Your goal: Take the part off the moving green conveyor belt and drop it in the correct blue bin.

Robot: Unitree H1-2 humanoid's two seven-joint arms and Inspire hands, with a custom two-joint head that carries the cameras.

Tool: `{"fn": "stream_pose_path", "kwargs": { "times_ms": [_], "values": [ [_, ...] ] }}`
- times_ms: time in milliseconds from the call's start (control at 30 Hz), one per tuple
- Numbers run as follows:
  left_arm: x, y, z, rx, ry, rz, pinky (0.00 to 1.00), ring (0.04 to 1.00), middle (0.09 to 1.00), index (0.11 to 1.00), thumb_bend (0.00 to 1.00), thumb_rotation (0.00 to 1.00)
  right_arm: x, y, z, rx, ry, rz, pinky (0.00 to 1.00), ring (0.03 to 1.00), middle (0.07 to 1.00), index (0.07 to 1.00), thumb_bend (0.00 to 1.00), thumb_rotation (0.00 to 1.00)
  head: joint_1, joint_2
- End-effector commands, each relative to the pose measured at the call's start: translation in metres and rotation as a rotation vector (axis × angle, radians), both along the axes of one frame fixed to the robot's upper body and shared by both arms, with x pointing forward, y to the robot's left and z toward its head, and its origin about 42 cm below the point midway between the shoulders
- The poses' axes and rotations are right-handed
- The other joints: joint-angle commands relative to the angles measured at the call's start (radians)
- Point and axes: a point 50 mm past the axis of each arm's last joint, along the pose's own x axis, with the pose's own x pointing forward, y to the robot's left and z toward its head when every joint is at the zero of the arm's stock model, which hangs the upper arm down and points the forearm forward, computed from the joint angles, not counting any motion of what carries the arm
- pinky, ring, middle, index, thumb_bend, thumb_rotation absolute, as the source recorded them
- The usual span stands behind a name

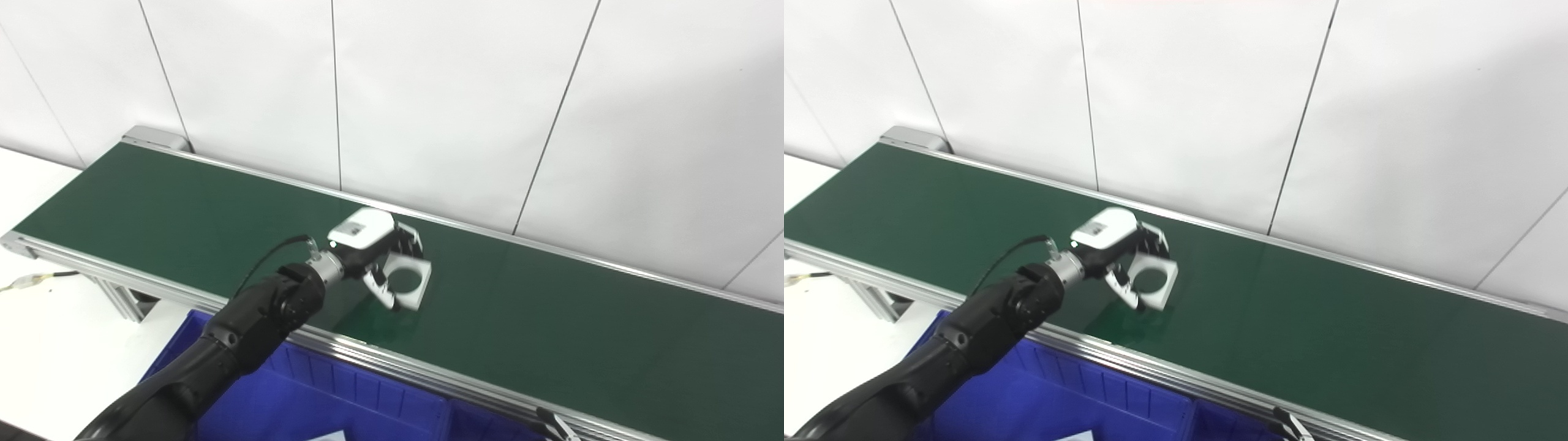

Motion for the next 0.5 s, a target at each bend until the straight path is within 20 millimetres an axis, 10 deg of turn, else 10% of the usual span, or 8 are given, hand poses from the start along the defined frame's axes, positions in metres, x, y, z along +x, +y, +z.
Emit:
{"fn": "stream_pose_path", "kwargs": {
  "times_ms": [0, 467],
  "values": [
    [0.002, 0.005, 0.034, -0.082, -0.117, -0.012, 0.52, 0.502, 0.504, 0.458, 0.5, 0.0, 0.001, 0.005, 0.011, 0.051, -0.072, 0.021, 0.67, 0.747, 0.801, 0.871, 0.86, 0.25, 0.001, 0.001],
    [-0.038, 0.028, 0.049, -0.336, -0.115, -0.054, 0.46, 0.467, 0.501, 0.476, 0.5, 0.0, 0.003, 0.022, 0.021, 0.058, -0.063, 0.025, 0.73, 0.769, 0.815, 0.879, 0.85, 0.25, -0.222, 0.133]
  ]
}}
